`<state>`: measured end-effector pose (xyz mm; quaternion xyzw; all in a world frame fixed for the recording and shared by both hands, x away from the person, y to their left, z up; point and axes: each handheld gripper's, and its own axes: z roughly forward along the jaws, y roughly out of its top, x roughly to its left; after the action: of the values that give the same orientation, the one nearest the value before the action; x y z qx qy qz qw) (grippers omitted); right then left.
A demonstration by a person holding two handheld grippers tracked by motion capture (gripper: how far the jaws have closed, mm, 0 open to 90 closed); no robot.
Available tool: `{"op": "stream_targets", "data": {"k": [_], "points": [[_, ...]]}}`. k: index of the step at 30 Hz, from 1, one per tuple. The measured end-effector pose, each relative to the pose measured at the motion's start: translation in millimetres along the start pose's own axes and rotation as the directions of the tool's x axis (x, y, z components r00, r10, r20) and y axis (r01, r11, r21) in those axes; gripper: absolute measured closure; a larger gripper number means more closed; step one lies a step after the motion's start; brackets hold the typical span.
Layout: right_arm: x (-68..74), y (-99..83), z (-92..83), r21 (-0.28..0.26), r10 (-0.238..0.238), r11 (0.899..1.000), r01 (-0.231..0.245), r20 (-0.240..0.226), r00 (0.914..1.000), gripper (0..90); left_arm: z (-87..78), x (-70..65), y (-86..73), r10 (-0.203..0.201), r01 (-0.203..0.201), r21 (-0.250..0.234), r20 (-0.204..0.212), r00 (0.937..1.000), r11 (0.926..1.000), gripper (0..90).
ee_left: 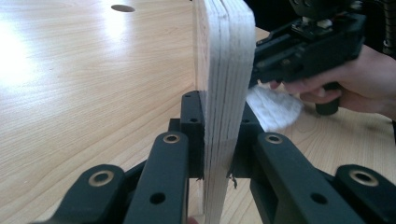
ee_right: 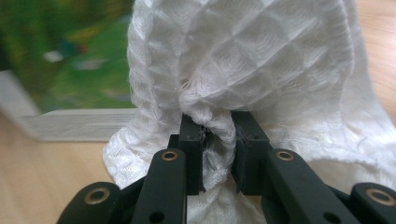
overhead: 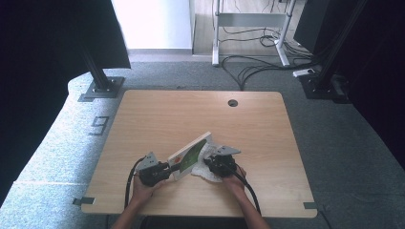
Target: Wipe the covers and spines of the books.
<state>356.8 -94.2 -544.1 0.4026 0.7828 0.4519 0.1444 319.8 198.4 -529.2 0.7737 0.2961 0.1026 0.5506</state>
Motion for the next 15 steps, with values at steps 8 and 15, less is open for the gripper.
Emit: {"op": "stream_targets", "data": {"k": [8, 15], "points": [[-16.0, -2.4, -3.7, -0.018, 0.051, 0.999, -0.051, 0.053, 0.9973, 74.6, 0.1, -1.1, -0.1, 0.010, -0.010, 0.000, -0.003, 0.9999, 1.0000, 79.5], [-22.4, -0.8, -15.3, -0.040, 0.053, 0.998, -0.050, 0.084, 0.9950, 74.6, 0.2, 0.0, -0.3, 0.006, -0.006, -0.003, 0.000, 1.0000, 1.0000, 79.6]]}}
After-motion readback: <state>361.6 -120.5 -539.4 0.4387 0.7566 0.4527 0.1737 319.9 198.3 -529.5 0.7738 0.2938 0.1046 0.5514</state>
